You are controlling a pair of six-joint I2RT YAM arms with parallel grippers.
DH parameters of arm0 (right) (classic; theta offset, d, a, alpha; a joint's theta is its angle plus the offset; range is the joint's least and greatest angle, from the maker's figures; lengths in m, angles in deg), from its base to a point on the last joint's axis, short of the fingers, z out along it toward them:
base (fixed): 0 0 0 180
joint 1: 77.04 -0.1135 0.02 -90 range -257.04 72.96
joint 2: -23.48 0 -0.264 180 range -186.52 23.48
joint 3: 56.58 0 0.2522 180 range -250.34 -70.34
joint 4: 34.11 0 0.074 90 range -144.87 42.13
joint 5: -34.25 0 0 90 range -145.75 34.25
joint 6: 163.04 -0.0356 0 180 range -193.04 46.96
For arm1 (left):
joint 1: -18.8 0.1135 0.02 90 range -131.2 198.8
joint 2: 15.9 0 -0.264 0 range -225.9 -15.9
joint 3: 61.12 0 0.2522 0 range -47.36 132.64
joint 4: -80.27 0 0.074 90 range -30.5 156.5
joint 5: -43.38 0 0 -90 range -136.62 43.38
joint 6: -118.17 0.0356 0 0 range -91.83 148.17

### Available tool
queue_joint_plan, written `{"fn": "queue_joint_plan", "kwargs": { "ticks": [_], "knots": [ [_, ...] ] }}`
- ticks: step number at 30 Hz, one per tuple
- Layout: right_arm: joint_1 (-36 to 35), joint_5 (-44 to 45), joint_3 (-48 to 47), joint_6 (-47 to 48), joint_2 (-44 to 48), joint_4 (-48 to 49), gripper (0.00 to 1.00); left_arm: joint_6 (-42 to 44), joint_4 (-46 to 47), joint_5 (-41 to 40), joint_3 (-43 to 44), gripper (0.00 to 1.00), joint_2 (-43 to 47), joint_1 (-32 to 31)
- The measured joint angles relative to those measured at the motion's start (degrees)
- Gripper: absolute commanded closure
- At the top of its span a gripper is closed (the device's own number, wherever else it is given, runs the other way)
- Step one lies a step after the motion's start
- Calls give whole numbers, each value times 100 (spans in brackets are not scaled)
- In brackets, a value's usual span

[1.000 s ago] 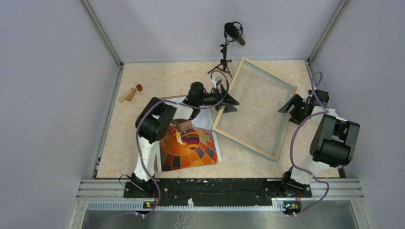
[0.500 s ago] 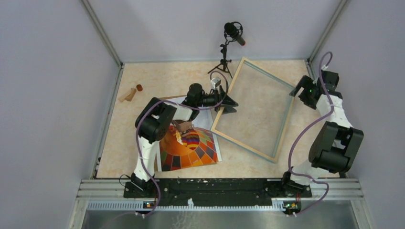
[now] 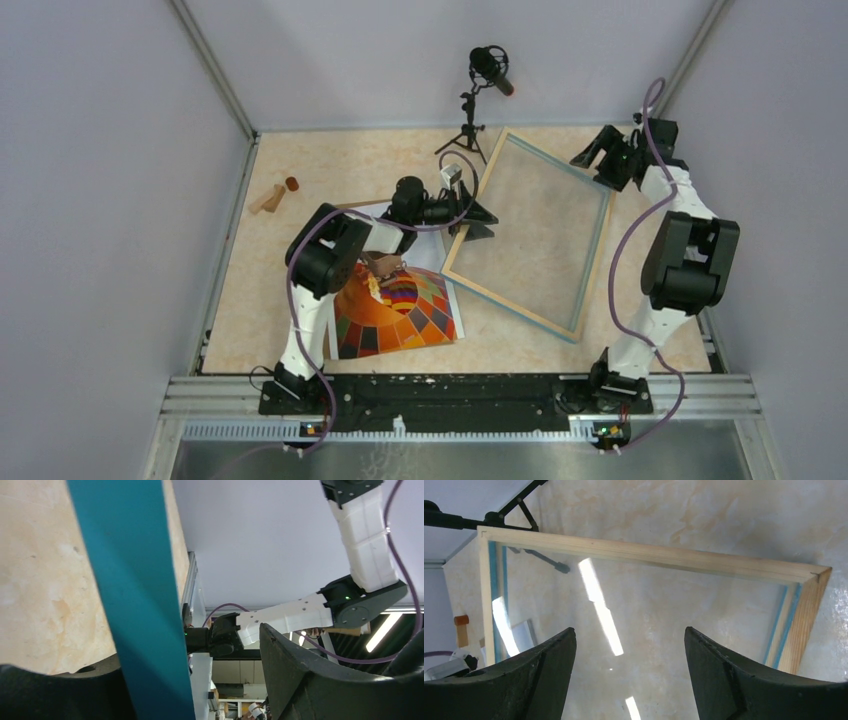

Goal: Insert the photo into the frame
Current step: Adjust the photo frame item on the photo frame.

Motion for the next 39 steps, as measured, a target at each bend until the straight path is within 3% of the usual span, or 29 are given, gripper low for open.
{"fn": "queue_joint_plan", "kwargs": {
  "ticks": [9,16,28,39],
  "knots": [
    [4,442,-26,98,66,-498,18,739,-872,-214,-2,29,2,0],
    [0,293,-199,289,-101,-619,18,914,-944,-321,-120,31,2,0],
    [-271,122,-1161,140,-1355,-326,22,686,-844,-348,-195,40,2,0],
    [-339,4,-1541,-11,-1685,-232,23,468,-678,-345,-227,46,2,4]
  ]
}}
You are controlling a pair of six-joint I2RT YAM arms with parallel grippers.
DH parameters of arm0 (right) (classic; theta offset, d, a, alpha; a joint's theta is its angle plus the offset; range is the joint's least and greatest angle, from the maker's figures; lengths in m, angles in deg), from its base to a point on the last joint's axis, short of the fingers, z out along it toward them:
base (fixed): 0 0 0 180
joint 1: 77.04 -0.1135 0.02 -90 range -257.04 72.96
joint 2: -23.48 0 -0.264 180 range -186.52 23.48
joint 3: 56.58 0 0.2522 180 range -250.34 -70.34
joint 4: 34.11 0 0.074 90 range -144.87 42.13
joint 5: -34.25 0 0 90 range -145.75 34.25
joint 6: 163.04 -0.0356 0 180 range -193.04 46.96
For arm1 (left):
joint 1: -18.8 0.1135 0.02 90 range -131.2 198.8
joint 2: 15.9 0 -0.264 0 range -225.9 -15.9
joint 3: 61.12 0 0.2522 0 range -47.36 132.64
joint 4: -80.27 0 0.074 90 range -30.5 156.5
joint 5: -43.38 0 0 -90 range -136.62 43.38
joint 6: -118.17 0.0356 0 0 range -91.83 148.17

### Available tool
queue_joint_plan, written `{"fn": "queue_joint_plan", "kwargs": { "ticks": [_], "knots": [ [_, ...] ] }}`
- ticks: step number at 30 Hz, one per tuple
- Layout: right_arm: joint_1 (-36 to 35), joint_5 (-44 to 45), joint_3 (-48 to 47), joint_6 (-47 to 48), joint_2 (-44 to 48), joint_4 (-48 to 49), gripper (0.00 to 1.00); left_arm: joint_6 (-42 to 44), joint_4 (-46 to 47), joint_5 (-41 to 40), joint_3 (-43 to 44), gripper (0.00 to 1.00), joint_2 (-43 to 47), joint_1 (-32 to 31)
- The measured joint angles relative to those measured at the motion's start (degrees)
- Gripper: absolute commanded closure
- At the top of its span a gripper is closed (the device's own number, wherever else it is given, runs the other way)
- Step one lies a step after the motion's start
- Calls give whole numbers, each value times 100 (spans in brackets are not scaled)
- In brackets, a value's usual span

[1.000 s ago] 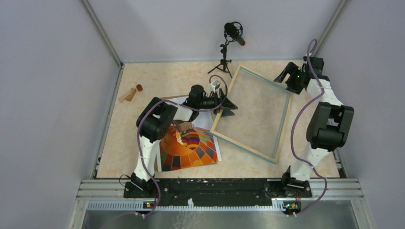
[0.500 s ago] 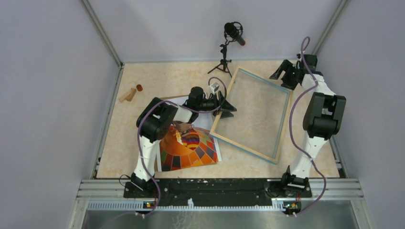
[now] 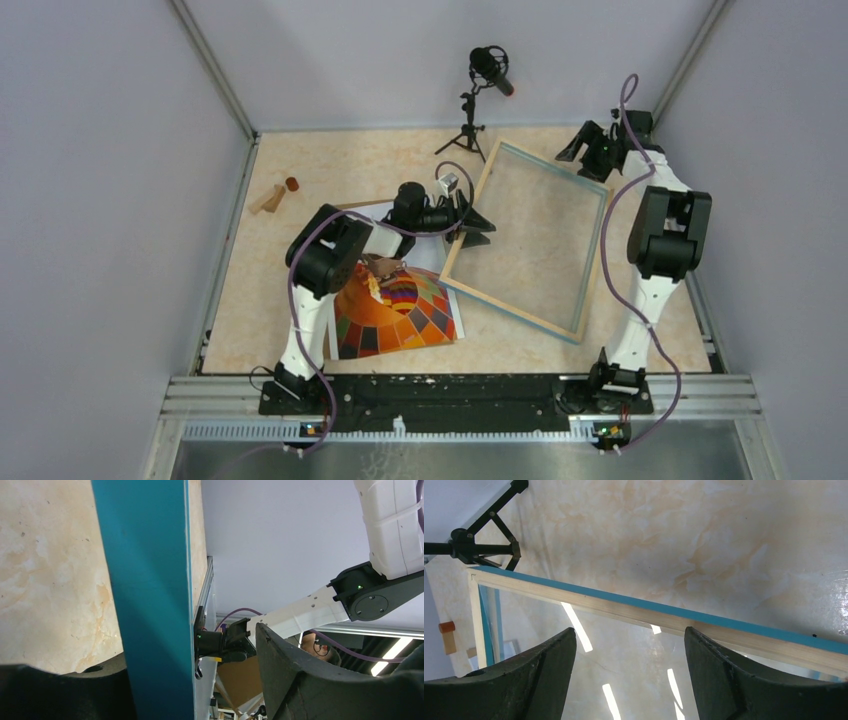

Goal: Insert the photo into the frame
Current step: Adjust the photo frame item on the photo frame.

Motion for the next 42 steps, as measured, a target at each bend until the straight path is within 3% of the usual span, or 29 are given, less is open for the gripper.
{"fn": "queue_joint_plan", "kwargs": {
  "ticks": [28,42],
  "knots": [
    [-13,-136,-203,-50,-291,173,25,-234,122,0,-55,49,-13,28],
    [-39,-87,317,28,-52,393,25,-247,76,111,-74,51,-140,33]
  ]
}}
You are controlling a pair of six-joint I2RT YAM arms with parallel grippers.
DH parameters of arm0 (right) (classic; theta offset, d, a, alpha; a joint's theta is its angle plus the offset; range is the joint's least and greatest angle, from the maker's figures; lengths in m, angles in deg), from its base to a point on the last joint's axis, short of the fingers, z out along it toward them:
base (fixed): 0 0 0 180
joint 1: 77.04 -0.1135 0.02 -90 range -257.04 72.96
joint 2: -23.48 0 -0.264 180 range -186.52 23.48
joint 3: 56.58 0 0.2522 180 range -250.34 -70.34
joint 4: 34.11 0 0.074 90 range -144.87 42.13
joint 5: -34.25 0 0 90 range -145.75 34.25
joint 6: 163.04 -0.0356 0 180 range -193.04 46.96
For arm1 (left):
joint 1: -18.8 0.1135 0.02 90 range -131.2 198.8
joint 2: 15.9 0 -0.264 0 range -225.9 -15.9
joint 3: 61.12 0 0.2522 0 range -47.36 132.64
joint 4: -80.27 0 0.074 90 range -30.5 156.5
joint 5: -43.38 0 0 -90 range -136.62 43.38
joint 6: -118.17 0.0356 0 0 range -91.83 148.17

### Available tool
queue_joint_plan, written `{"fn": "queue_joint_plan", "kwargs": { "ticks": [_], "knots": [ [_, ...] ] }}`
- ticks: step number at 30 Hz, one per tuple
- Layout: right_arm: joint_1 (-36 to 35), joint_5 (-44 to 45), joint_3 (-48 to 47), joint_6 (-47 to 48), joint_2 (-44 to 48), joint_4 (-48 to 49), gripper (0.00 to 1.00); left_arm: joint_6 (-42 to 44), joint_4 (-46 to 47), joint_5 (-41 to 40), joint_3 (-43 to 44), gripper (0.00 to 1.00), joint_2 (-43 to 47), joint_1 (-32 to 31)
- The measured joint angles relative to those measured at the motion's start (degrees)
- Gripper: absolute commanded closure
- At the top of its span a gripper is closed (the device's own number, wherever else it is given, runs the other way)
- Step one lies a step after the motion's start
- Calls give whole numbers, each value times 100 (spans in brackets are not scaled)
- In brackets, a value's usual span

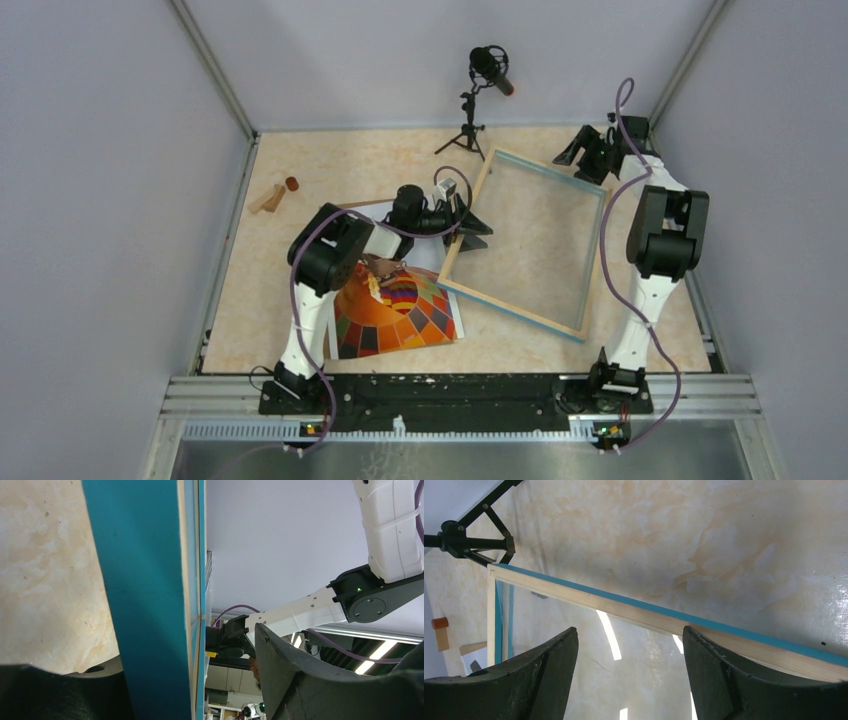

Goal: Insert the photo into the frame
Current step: Adjust the photo frame item on the photo frame.

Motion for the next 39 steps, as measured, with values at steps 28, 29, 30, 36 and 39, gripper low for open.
{"fn": "queue_joint_plan", "kwargs": {
  "ticks": [28,29,30,36,39],
  "knots": [
    [9,-538,514,527,328,-439,26,-505,507,251,-192,55,-210,-15],
    [9,-579,590,529,365,-400,26,-525,535,273,-214,55,-210,-17],
    [9,-619,684,527,420,-358,26,-549,564,299,-227,55,-210,-17],
    [-76,-1034,1051,415,804,-909,23,-684,1023,-22,-240,57,-249,-22],
    [-109,-896,1054,424,999,-1161,20,-896,1493,-205,-240,57,-409,26]
  ]
}}
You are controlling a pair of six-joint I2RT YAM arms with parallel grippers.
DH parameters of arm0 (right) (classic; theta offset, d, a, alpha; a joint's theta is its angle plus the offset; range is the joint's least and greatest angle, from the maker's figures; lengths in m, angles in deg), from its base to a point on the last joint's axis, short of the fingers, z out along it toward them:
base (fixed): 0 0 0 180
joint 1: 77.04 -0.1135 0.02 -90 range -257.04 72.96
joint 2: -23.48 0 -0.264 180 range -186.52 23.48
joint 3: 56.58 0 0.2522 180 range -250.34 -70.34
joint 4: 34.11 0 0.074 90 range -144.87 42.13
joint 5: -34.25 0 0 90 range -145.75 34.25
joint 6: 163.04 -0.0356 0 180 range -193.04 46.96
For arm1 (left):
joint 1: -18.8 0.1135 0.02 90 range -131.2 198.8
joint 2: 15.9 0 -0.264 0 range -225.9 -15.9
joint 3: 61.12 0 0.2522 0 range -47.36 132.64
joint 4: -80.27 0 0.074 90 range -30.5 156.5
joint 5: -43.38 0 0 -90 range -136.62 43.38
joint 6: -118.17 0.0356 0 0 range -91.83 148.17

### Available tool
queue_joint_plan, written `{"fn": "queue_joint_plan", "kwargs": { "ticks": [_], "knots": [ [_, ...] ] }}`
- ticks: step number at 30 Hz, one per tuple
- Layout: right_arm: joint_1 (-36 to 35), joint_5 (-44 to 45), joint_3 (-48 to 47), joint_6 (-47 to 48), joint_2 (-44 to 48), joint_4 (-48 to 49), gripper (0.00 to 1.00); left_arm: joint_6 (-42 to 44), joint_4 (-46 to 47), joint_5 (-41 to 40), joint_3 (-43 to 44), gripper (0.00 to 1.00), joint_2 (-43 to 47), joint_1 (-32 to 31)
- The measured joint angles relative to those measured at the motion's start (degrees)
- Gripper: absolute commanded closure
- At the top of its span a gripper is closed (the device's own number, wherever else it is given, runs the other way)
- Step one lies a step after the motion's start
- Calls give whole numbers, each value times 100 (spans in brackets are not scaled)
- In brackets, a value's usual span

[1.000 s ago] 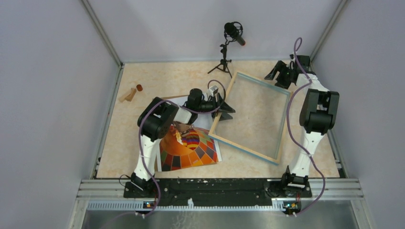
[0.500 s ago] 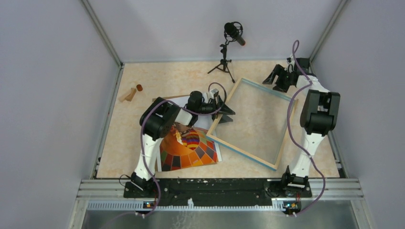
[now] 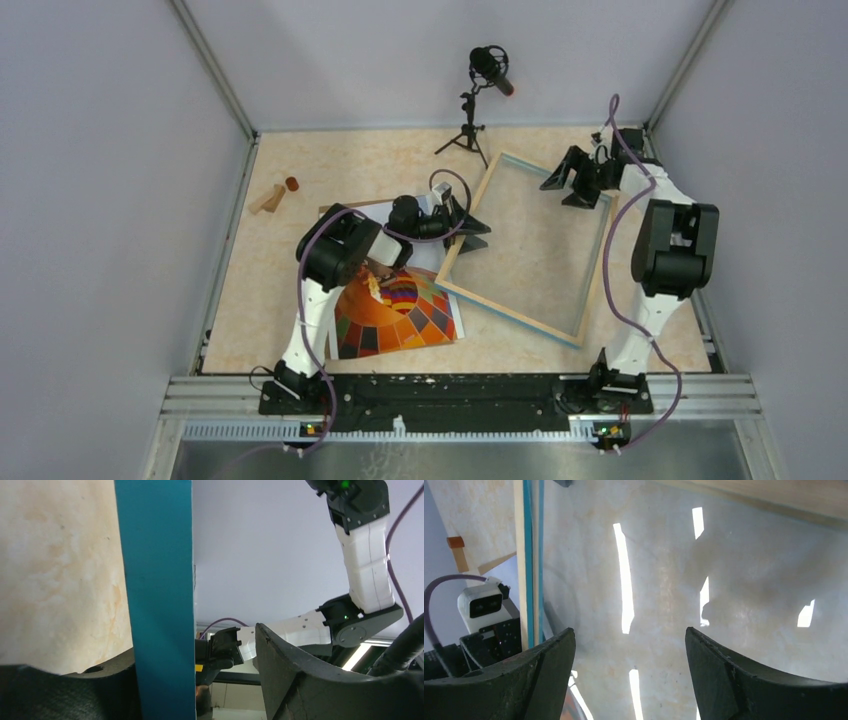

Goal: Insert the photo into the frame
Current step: Adjust the photo frame item on the photo frame.

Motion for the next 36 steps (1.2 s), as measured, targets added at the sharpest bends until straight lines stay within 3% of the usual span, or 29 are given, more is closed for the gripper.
{"fn": "queue_joint_plan", "kwargs": {
  "ticks": [8,15,26,31,36],
  "knots": [
    [-7,723,107,138,988,-251,18,-428,544,-90,0,56,-168,92],
    [120,1222,638,90,1239,-162,17,-1215,1235,-192,42,55,-352,107],
    [922,2745,1950,-11,1888,-205,17,-931,1314,-181,-116,45,-328,168],
    [890,2761,2350,-70,1910,-63,18,-551,1123,-133,-236,43,-122,170],
    [890,2223,2953,-221,1912,332,19,-822,1281,-98,-234,37,-98,170]
  ]
}}
